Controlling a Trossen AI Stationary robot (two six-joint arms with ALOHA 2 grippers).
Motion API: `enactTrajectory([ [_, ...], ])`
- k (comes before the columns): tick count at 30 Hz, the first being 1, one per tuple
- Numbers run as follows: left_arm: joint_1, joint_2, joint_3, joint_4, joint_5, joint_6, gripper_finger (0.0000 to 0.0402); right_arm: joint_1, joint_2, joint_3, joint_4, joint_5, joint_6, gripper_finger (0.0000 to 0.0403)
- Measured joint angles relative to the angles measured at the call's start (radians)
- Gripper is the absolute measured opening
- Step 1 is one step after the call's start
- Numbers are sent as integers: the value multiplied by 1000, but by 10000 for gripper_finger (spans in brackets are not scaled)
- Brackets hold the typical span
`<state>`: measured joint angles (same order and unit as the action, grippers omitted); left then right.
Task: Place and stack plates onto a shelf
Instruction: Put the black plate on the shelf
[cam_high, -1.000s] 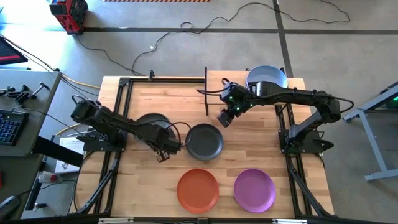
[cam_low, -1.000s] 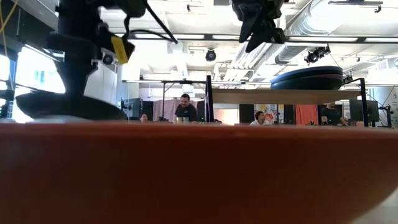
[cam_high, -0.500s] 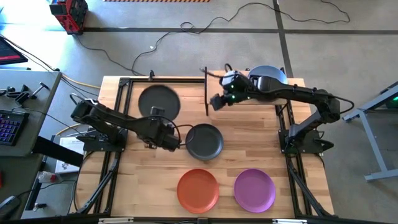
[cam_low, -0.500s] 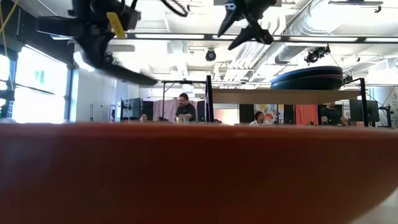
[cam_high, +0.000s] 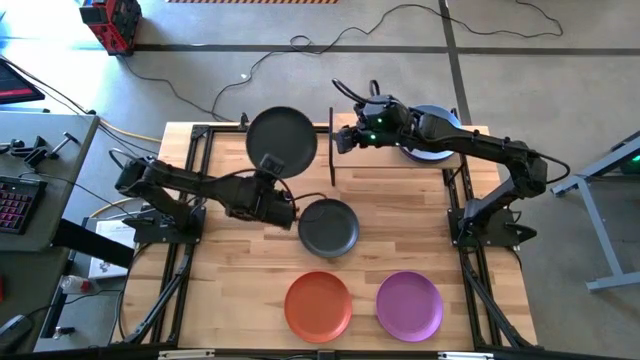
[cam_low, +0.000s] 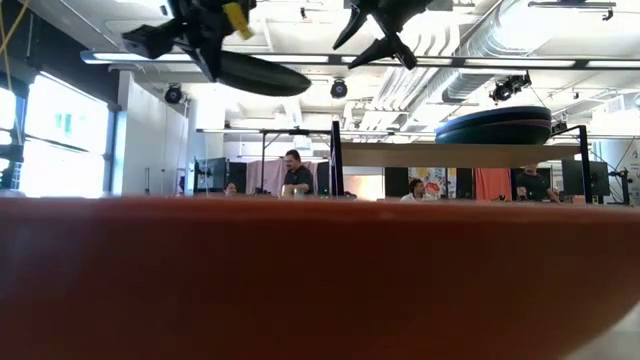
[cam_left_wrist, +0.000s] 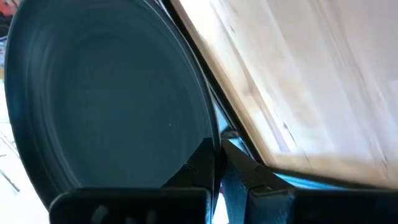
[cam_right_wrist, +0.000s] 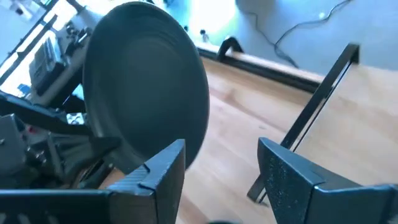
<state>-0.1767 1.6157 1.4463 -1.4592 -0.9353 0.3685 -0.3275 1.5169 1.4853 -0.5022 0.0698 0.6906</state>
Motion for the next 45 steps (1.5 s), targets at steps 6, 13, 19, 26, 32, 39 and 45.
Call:
enactTrajectory([
  [6,34,0,17,142,-5,151,1,0,0,0,6,25,-3,183],
  [13,55,0,18,327,-5,329,1,0,0,0,6,26,8,183],
  [19,66,0,18,383,-5,377,1,0,0,0,-26,61,8,171],
  [26,80,0,18,446,8,411,2,0,0,0,-35,78,8,125],
  [32,94,0,18,463,19,411,7,-1,0,0,-41,91,20,55],
  [39,131,0,18,470,112,369,9,-1,0,0,-42,113,51,12],
  [45,151,0,18,491,141,366,22,0,1,0,-61,154,81,4],
])
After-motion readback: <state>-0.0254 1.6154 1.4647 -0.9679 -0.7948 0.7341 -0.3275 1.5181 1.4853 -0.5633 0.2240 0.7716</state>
